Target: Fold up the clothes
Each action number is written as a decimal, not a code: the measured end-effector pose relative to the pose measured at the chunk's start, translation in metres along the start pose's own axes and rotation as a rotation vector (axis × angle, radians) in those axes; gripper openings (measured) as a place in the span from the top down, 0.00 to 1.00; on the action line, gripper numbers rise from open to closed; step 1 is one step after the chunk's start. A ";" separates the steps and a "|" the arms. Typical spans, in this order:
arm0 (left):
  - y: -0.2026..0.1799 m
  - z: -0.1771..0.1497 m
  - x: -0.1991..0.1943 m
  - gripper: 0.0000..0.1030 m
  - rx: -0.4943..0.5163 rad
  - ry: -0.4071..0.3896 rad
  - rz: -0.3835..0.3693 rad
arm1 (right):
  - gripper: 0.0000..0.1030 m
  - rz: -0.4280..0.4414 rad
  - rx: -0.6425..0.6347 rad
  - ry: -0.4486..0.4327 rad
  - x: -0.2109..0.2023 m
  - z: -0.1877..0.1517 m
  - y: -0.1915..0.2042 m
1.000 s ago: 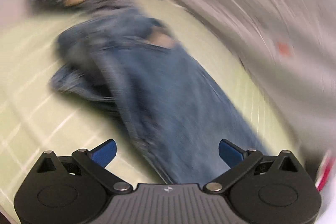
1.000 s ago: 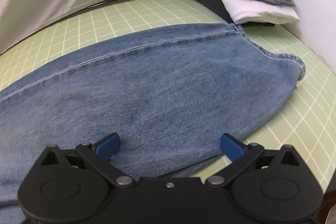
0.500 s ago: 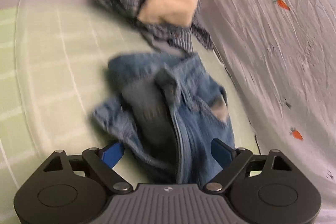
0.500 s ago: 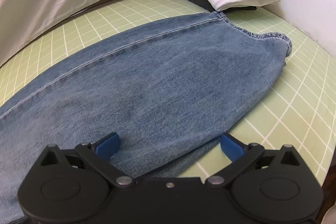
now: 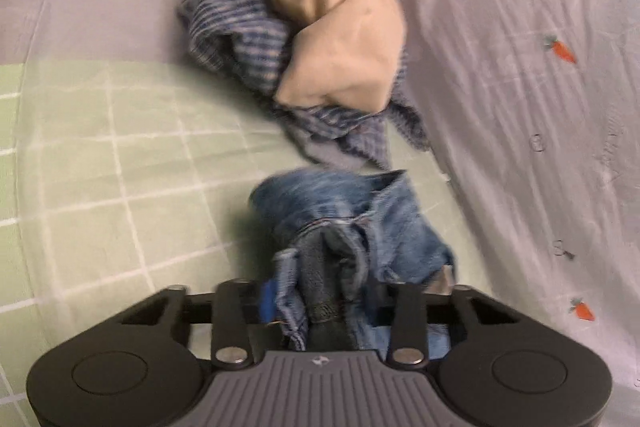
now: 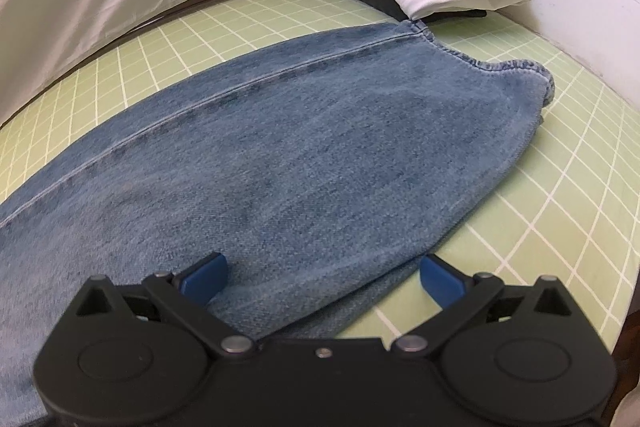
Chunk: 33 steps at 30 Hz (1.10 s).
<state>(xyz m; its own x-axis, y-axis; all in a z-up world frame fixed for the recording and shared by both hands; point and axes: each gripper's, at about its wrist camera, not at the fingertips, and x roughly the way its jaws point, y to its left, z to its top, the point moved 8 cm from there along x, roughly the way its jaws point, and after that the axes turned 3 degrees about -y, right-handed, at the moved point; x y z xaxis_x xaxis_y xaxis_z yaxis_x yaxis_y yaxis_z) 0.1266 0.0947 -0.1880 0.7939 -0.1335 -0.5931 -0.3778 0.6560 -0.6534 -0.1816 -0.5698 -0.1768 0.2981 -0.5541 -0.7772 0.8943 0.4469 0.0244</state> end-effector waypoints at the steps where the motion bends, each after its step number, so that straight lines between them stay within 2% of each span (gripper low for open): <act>1: -0.008 0.001 -0.005 0.72 0.044 -0.006 -0.010 | 0.00 0.003 -0.003 -0.003 0.000 0.000 0.000; 4: -0.041 0.004 -0.021 0.75 0.178 -0.028 -0.053 | 0.00 0.013 -0.014 -0.017 0.001 0.000 0.001; 9: -0.113 -0.010 -0.051 0.75 0.366 -0.051 -0.195 | 0.00 0.043 -0.047 -0.027 0.003 0.002 0.001; 13: -0.178 -0.054 -0.069 0.75 0.530 -0.006 -0.338 | 0.00 0.081 -0.087 -0.037 0.002 0.001 -0.001; 17: -0.216 -0.132 -0.068 0.75 0.646 0.152 -0.431 | 0.00 0.124 -0.131 -0.040 0.002 0.000 -0.005; 19: -0.215 -0.183 -0.053 0.75 0.699 0.281 -0.409 | 0.00 0.145 -0.151 -0.038 0.002 0.000 -0.007; 22: -0.194 -0.256 -0.026 0.74 0.786 0.476 -0.300 | 0.00 0.174 -0.179 -0.033 0.001 0.001 -0.011; 23: -0.191 -0.272 -0.022 0.71 0.817 0.497 -0.281 | 0.00 0.184 -0.189 -0.031 0.001 0.001 -0.012; 25: -0.199 -0.281 -0.027 0.61 0.887 0.474 -0.278 | 0.00 0.203 -0.208 -0.027 0.001 0.002 -0.015; 27: -0.208 -0.285 -0.029 0.40 0.899 0.499 -0.282 | 0.00 0.222 -0.227 -0.023 0.001 0.002 -0.018; 30: -0.217 -0.291 -0.032 0.32 0.865 0.545 -0.298 | 0.00 0.224 -0.214 -0.023 0.005 0.007 -0.026; 33: -0.222 -0.296 -0.041 0.32 0.863 0.543 -0.304 | 0.00 0.211 -0.183 -0.014 0.010 0.015 -0.035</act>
<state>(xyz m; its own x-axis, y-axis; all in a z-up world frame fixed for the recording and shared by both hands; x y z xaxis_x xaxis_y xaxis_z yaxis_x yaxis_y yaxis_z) 0.0370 -0.2653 -0.1572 0.3988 -0.5539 -0.7308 0.4353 0.8158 -0.3808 -0.2050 -0.6015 -0.1759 0.4776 -0.4443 -0.7580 0.7367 0.6726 0.0699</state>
